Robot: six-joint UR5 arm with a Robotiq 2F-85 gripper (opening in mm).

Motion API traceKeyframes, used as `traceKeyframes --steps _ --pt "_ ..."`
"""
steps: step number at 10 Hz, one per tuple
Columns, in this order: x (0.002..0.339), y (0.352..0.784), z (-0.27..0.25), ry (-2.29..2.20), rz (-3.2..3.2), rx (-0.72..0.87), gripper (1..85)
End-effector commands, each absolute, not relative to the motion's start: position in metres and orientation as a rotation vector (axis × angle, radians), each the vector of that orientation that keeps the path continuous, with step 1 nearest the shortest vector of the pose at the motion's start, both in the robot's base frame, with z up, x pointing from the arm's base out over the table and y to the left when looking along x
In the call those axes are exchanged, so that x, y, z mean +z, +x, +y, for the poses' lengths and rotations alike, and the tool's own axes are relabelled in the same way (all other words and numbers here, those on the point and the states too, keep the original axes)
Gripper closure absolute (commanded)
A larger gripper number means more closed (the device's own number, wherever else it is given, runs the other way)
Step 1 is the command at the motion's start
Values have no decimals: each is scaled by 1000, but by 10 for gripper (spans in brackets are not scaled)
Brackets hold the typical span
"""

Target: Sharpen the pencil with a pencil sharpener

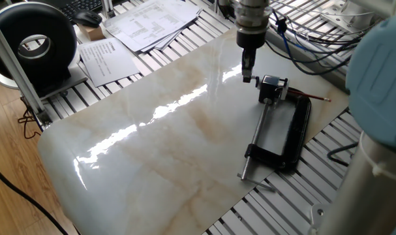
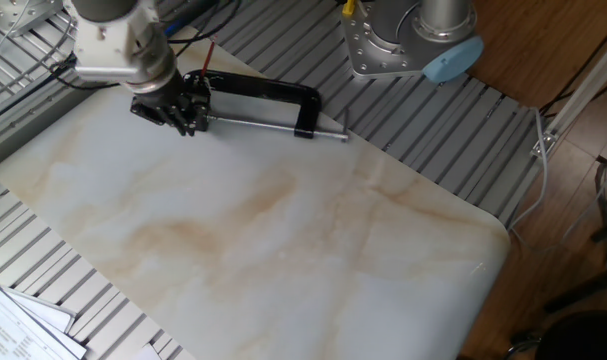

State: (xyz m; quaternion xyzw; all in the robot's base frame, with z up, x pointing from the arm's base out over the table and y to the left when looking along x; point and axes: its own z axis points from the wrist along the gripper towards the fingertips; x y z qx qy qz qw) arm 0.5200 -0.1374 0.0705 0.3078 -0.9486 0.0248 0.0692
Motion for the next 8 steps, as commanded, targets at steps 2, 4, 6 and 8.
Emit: traceKeyframes --steps 2,4,6,8 --pt "74 525 -122 930 -2900 -31 843" --pt "58 527 -143 984 -2934 -85 843" --pt "58 527 -144 973 -2933 -77 843" --pt "62 530 -141 979 -2929 -63 843"
